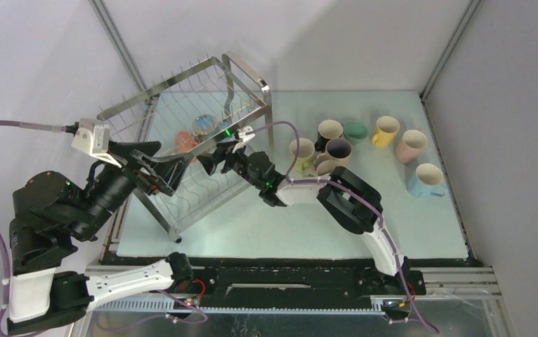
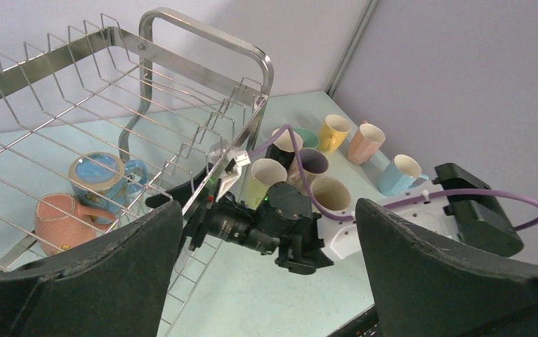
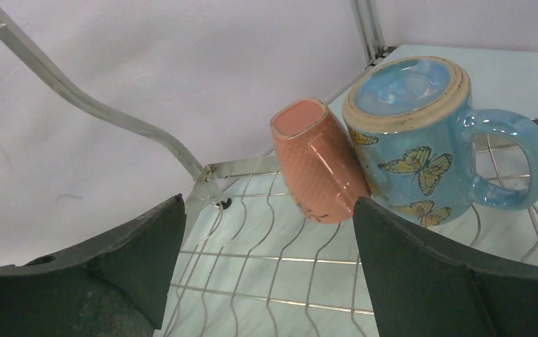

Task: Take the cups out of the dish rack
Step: Unload the cup from the dish rack.

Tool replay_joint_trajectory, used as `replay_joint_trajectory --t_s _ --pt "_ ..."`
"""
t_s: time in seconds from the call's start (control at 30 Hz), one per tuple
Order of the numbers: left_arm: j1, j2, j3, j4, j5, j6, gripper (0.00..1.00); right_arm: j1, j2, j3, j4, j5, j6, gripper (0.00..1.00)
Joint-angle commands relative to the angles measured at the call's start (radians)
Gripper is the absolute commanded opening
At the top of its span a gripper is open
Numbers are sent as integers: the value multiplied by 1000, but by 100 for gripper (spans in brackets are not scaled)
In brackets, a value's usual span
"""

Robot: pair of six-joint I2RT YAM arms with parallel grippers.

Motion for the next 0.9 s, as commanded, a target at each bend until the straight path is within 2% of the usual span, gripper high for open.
replay_joint_trajectory --t_s 0.0,0.47,0.87 --pt "5 -2 20 -3 6 19 100 -22 91 93 74 -30 -32 94" --pt "5 -7 4 10 20 34 100 -43 280 365 -95 -92 -32 92" --pt "4 -6 -8 28 28 43 100 -54 316 459 -229 -121 61 90"
